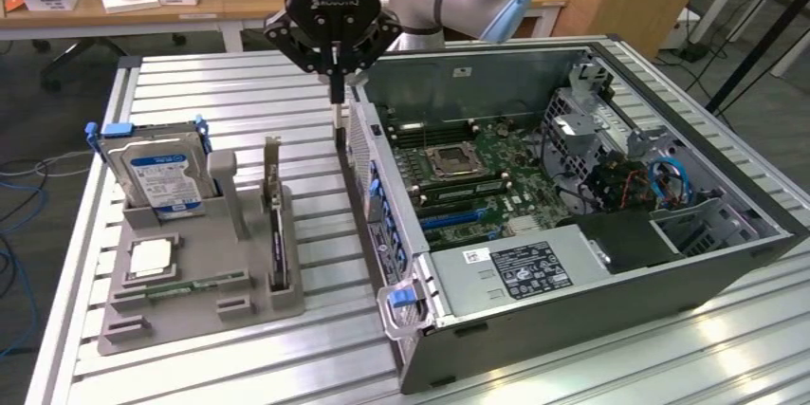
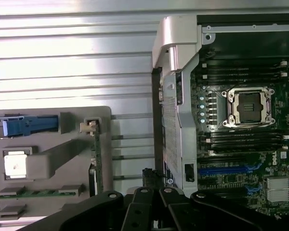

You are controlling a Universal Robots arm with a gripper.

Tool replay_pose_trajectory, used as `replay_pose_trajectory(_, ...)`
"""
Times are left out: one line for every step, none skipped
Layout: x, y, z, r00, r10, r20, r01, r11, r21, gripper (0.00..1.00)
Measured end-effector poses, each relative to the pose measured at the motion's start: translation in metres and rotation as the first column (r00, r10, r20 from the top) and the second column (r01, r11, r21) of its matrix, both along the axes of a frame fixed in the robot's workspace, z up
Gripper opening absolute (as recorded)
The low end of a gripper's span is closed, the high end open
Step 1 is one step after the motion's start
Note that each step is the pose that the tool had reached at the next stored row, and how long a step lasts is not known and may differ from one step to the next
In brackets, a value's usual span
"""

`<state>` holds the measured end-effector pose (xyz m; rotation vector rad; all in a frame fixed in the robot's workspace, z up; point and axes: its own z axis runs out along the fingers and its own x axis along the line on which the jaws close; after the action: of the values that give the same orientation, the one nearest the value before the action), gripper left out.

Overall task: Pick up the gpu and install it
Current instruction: 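Reach for the gpu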

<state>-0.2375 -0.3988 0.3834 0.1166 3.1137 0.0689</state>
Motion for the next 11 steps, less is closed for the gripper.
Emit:
replay_pose_trajectory(-0.0016, 0.0000, -0.0001, 1.0000, 0.000, 0.0000, 0.000, 1.0000, 0.0000, 0.11)
replay_pose_trajectory(-0.0027, 0.0000, -0.0001, 1.0000, 0.000, 0.0000, 0.000, 1.0000, 0.0000, 0.11)
replay_pose_trajectory(-0.0029, 0.0000, -0.0001, 1.0000, 0.000, 0.0000, 0.000, 1.0000, 0.0000, 0.11)
replay_pose_trajectory(-0.0029, 0.0000, -0.0001, 1.0000, 0.000, 0.0001, 0.000, 1.0000, 0.0000, 0.11)
replay_pose_trajectory(-0.0029, 0.0000, -0.0001, 1.0000, 0.000, 0.0000, 0.000, 1.0000, 0.0000, 0.11)
replay_pose_trajectory(-0.0029, 0.0000, -0.0001, 1.0000, 0.000, 0.0000, 0.000, 1.0000, 0.0000, 0.11)
replay_pose_trajectory(-0.0029, 0.0000, -0.0001, 1.0000, 0.000, 0.0001, 0.000, 1.0000, 0.0000, 0.11)
replay_pose_trajectory(-0.0032, 0.0000, -0.0001, 1.0000, 0.000, 0.0000, 0.000, 1.0000, 0.0000, 0.11)
replay_pose_trajectory(-0.0039, 0.0000, -0.0001, 1.0000, 0.000, 0.0000, 0.000, 1.0000, 0.0000, 0.11)
replay_pose_trajectory(-0.0042, 0.0000, -0.0001, 1.0000, 0.000, 0.0001, 0.000, 1.0000, 0.0000, 0.11)
replay_pose_trajectory(-0.0043, 0.0000, -0.0001, 1.0000, 0.000, 0.0000, 0.000, 1.0000, 0.0000, 0.11)
